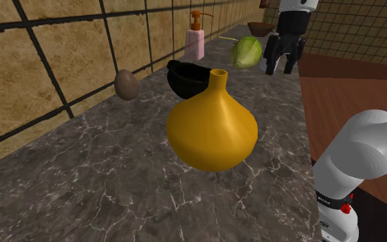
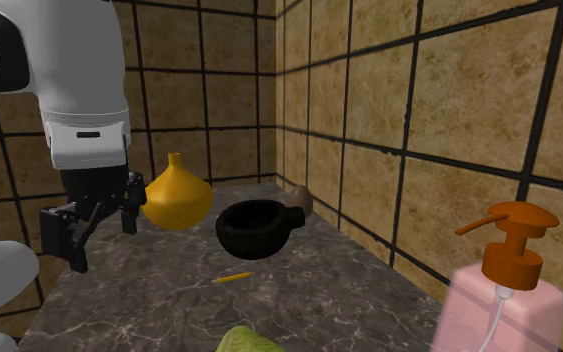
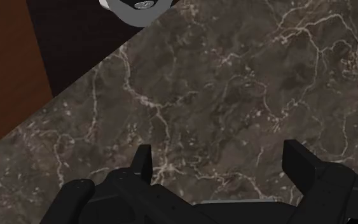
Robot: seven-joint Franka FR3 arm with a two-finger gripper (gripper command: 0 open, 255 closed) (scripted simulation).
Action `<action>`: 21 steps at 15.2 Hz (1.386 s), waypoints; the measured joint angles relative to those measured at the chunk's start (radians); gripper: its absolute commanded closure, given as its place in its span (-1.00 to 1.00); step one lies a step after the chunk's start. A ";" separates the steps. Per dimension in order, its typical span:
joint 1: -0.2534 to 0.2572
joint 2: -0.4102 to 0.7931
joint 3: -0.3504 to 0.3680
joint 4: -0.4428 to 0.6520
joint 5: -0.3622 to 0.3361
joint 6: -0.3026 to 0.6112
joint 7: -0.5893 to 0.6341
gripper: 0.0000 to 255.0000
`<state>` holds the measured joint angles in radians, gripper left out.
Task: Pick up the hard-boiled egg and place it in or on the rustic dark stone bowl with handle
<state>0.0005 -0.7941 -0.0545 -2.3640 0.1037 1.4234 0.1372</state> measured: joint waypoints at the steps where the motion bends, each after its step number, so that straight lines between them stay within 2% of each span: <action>1: 0.000 0.000 0.000 0.000 0.000 0.000 0.000 -1.00; 7: 0.042 0.098 0.065 0.029 0.072 0.110 0.045 -1.00; 13: 0.084 0.249 0.137 0.111 0.135 0.235 0.090 -1.00; 21: 0.128 0.466 0.223 0.287 0.171 0.359 0.153 -1.00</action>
<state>0.1280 -0.3282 0.1689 -2.0771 0.2749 1.7825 0.2902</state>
